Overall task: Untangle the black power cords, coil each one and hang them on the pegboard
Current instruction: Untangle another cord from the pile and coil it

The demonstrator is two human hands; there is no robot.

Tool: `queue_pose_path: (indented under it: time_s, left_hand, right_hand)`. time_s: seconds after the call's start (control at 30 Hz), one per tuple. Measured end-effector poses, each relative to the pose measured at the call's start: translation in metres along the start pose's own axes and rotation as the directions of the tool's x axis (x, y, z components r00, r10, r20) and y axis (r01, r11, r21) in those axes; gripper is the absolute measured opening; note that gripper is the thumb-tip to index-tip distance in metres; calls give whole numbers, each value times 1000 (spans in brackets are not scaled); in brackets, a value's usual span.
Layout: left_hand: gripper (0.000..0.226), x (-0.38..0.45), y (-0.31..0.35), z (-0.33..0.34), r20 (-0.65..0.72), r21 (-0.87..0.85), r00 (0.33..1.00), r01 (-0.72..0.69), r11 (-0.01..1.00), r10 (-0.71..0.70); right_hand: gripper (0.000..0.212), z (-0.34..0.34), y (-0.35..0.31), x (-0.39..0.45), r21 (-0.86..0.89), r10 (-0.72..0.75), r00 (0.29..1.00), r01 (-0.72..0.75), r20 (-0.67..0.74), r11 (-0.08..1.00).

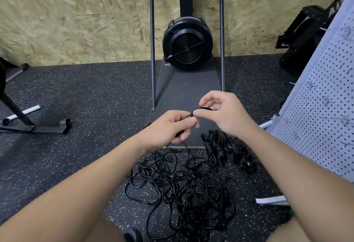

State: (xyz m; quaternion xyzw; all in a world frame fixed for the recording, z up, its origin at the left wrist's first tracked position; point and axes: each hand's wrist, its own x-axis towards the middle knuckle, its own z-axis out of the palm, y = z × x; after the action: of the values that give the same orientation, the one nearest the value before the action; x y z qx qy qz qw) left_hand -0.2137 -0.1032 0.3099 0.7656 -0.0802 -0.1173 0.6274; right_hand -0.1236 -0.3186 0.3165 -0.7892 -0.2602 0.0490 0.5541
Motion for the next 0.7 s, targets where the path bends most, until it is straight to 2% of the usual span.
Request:
queue_pose_path:
  time_s: [0.1, 0.17, 0.27, 0.37, 0.43, 0.5, 0.63, 0.7]
  left_hand:
    - [23, -1, 9, 5, -9, -252, 999, -37, 967, 36]
    - [23, -1, 12, 5, -78, -385, 996, -78, 919, 52]
    - [24, 2, 11, 1, -191, -447, 980, -140, 883, 58]
    - [23, 2, 7, -6, -289, -528, 957, -155, 835, -5]
    - [22, 4, 2, -12, -364, -585, 928, -161, 795, -80]
    - [22, 6, -3, -18, -419, -665, 892, -172, 727, -171]
    - [21, 8, -8, -36, -478, -764, 823, -217, 607, -307]
    - [22, 7, -8, -41, -492, -789, 799, -243, 564, -344]
  right_hand:
    - [29, 1, 9, 3, 47, 86, 996, -86, 7, 995]
    - [28, 6, 21, 2, 47, 183, 980, -187, 82, 981]
    - [33, 11, 41, -3, -120, 311, 920, -290, 236, 949]
    - [42, 18, 49, -8, -202, 375, 878, -326, 297, 924]
    - [39, 20, 46, -9, -206, 375, 888, -328, 265, 922]
    - [28, 20, 45, -9, -198, 314, 922, -272, 228, 942]
    - [16, 23, 34, -8, -99, 188, 950, -168, 250, 981]
    - [6, 28, 29, -10, -128, 131, 960, -102, 246, 987]
